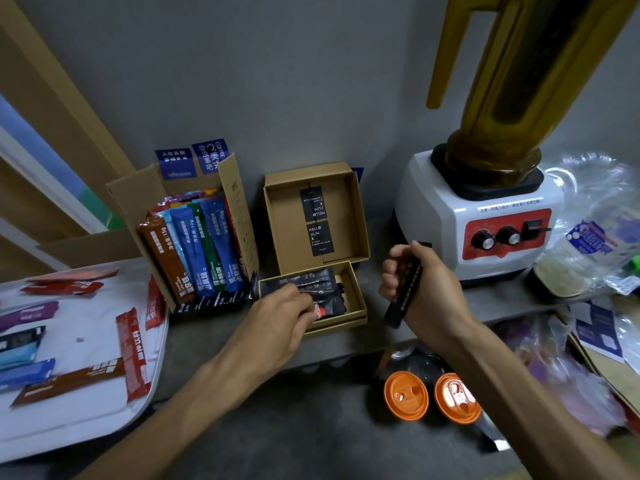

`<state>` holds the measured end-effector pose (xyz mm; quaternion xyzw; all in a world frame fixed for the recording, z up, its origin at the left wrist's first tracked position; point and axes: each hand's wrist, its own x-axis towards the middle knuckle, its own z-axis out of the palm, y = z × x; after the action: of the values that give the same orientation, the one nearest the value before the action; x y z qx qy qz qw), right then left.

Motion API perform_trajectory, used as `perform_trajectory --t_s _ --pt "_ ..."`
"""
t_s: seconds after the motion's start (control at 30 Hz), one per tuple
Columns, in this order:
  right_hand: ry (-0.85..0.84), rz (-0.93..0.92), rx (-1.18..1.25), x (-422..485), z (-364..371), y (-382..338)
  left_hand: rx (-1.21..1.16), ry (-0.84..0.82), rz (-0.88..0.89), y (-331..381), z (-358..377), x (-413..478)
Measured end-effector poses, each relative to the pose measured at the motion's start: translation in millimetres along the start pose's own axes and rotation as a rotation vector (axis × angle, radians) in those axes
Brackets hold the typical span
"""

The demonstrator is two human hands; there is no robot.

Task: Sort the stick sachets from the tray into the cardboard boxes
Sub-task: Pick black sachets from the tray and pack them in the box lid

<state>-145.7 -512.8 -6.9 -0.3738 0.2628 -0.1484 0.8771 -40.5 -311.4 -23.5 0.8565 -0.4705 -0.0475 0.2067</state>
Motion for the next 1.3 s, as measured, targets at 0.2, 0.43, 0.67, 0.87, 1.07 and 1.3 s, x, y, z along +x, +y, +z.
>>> perform_trajectory --t_s 0.2,0.43,0.67,0.87,1.07,1.3 --pt "0.029 -0.135 -0.32 0.6 12.1 9.2 -0.467 0.129 -0.203 23.6 -22.7 -0.2" --pt "-0.259 -0.108 -0.166 -0.1 19.7 16.2 -0.831 0.115 -0.364 32.9 -34.5 5.8" --pt "-0.208 -0.201 -0.276 2.7 4.3 7.3 -0.84 0.199 -0.437 12.5 -39.5 1.2" --pt "-0.147 -0.28 -0.644 9.5 6.7 0.2 -0.667 0.178 -0.401 9.0 -42.1 0.0" --pt "-0.056 -0.292 -1.303 26.6 14.6 12.6 -0.16 0.253 -0.34 -7.0 -19.5 -0.2" --pt "-0.024 -0.233 -1.513 48.1 17.5 42.1 0.142 0.256 -0.173 -14.2 0.9 -6.1"
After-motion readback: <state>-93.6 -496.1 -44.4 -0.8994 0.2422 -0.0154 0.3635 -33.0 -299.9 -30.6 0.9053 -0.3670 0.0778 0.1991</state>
